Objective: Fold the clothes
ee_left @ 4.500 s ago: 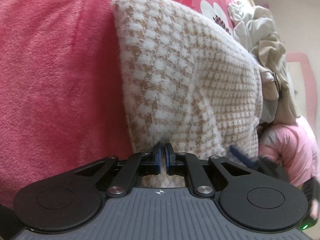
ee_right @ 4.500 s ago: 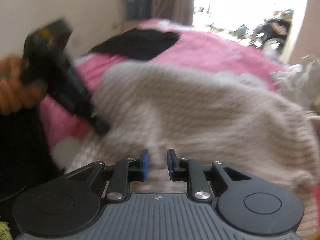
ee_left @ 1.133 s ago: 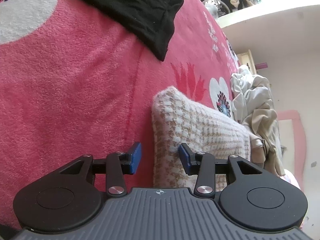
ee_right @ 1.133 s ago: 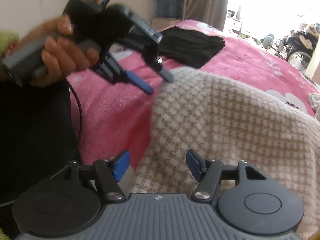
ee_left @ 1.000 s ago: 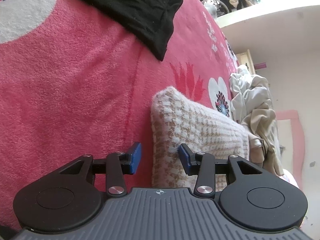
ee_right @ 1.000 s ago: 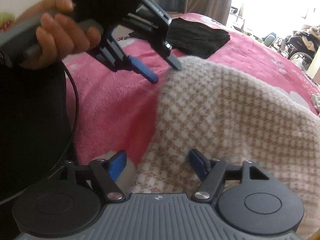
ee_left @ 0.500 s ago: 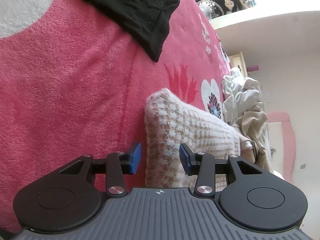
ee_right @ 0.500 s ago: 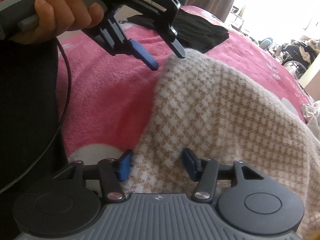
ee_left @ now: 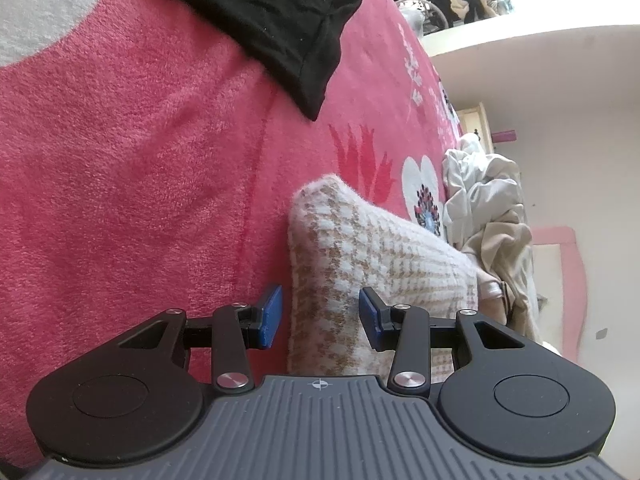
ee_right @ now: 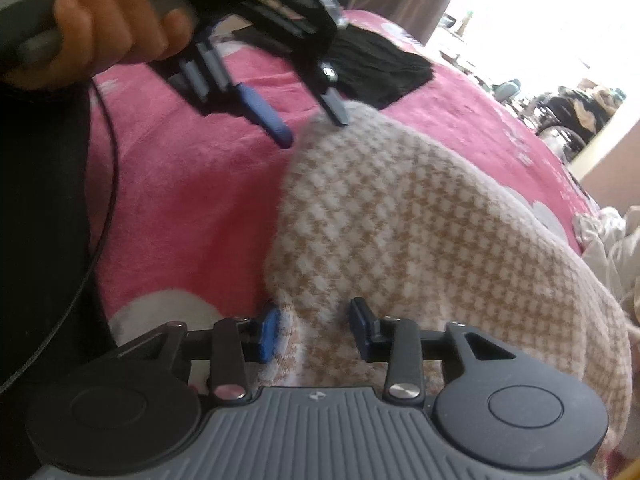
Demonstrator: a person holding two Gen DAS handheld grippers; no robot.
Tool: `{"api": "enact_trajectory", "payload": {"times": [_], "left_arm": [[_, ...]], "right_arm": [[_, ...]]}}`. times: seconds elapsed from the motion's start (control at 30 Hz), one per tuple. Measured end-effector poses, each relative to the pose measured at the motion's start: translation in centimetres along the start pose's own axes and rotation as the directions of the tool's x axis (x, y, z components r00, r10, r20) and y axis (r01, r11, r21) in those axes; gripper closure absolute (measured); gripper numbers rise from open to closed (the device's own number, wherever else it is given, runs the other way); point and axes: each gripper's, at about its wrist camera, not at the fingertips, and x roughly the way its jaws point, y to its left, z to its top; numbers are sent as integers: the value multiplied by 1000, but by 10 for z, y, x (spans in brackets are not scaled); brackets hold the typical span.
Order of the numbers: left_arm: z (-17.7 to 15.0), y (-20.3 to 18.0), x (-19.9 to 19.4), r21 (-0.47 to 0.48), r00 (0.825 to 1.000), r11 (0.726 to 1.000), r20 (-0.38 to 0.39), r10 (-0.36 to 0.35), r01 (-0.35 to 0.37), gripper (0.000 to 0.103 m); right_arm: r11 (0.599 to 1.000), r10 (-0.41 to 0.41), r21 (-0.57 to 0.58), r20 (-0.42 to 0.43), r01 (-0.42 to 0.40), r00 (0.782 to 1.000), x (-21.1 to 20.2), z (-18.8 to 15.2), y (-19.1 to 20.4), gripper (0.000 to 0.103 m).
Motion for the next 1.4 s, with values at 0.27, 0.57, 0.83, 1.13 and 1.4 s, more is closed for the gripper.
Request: {"api": "enact_trajectory", "payload": {"times": [0.27, 0.57, 0.83, 1.13, 1.4], "left_arm": [[1, 3, 1, -12, 1000, 1000, 1, 8, -8, 61], [0, 3, 1, -15, 1000, 1000, 0, 7, -7, 60], [2, 6, 1, -17, 1000, 1000, 3, -8, 8, 60], [1, 0, -14, 12, 994, 996, 66, -90, 90, 55], [-4, -29, -3, 114, 988, 981, -2, -156, 155, 46]], "right_arm": [[998, 18, -61, -22, -19, 1000, -3, 1, 7, 58], [998, -12, -69, -11, 11, 1000, 4, -2, 10, 59], [993, -12, 118, 33, 8, 999, -2, 3, -11, 86], [689, 131, 673, 250, -270, 959, -41, -33, -101, 88], [613, 131, 723, 305, -319, 943, -44, -46, -113, 88]]}}
